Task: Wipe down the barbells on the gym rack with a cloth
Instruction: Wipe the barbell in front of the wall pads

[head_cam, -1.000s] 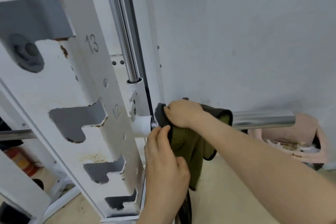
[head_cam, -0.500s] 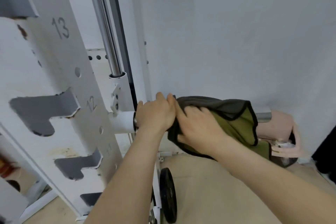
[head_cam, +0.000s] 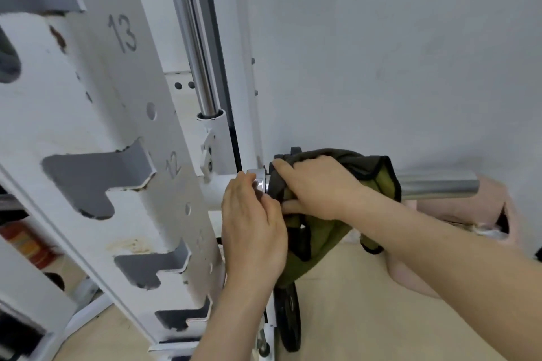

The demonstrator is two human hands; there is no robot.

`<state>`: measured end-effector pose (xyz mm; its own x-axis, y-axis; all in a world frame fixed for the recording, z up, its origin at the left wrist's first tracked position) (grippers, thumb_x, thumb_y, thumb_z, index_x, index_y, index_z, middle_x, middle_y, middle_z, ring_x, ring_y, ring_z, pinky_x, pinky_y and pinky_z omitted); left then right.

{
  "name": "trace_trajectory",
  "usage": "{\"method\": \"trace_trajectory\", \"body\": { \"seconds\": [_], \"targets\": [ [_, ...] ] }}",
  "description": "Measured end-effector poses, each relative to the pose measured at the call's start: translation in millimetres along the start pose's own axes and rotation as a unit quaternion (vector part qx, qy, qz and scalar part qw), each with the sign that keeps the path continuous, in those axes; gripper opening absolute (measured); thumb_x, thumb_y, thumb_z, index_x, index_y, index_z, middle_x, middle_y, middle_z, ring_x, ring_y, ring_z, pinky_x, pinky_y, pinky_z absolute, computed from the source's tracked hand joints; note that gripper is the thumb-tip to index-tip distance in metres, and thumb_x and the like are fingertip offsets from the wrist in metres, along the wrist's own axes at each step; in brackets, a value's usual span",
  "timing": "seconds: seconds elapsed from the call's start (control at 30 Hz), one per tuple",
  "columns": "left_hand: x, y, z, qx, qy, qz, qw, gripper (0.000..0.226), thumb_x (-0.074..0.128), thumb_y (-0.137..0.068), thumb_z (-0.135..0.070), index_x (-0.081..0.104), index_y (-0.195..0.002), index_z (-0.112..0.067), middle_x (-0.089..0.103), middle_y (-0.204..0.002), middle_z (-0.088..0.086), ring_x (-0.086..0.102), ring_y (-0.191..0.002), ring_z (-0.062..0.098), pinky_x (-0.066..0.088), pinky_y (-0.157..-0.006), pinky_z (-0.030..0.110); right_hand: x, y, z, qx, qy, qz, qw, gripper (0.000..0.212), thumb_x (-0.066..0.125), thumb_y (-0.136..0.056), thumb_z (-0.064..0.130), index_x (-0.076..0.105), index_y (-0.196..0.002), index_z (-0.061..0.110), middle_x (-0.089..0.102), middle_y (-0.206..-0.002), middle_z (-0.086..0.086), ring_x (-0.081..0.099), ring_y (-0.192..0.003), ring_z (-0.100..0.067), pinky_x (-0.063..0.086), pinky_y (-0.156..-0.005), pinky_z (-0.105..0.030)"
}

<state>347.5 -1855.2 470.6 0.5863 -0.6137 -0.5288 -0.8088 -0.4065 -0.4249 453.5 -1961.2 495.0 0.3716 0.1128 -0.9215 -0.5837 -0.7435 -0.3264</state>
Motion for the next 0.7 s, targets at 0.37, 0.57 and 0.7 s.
{"method": "trace_trajectory", "body": {
  "seconds": [0.37, 0.57, 0.7],
  "targets": [
    [9.6, 1.7, 1.9, 0.092, -0.099, 0.067, 0.989, 0.054, 0.026, -0.100, -0.026, 0.016, -0.151, -0.011, 0.021, -0.157, 0.005, 0.005, -0.147, 0.016, 0.025, -0.116, 0.039, -0.5, 10.2, 29.4, 0.055, 0.066, 0.021, 0.996, 0.076, 0.044, -0.088, 0.044, 0.016, -0.149, 0.010, 0.062, -0.112, -0.010, 0.058, -0.103, -0.029, 0.040, -0.090, -0.041],
    [12.4, -26.0, -10.3, 0.099, -0.188, 0.075, 0.974, 0.053, 0.014, -0.096, -0.038, 0.043, -0.131, -0.010, 0.052, -0.133, 0.013, 0.039, -0.129, 0.028, 0.034, -0.107, 0.043, 27.3, 3.3, 29.0, 0.111, 0.090, -0.127, 0.982, 0.032, 0.078, -0.065, 0.020, 0.067, -0.094, 0.011, 0.065, -0.070, -0.005, 0.062, -0.068, -0.023, 0.048, -0.070, -0.038],
    [20.0, -21.3, -16.0, 0.113, -0.323, 0.118, 0.932, 0.051, 0.024, -0.097, -0.039, 0.034, -0.142, -0.016, 0.031, -0.151, 0.015, 0.020, -0.142, 0.032, 0.012, -0.118, 0.044, 26.2, 41.0, -5.1, 0.124, 0.125, -0.149, 0.973, 0.046, 0.073, -0.073, 0.021, 0.056, -0.115, 0.011, 0.065, -0.071, -0.007, 0.062, -0.065, -0.026, 0.048, -0.071, -0.040]
  ]
}}
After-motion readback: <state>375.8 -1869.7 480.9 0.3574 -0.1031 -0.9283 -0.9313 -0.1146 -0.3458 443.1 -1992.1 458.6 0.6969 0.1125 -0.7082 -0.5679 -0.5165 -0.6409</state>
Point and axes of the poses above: each hand's wrist, its own y-axis away from the middle knuckle, its own x-axis out of the palm, z = x × y, the point moved 1 cm from there along -y, towards the middle knuckle
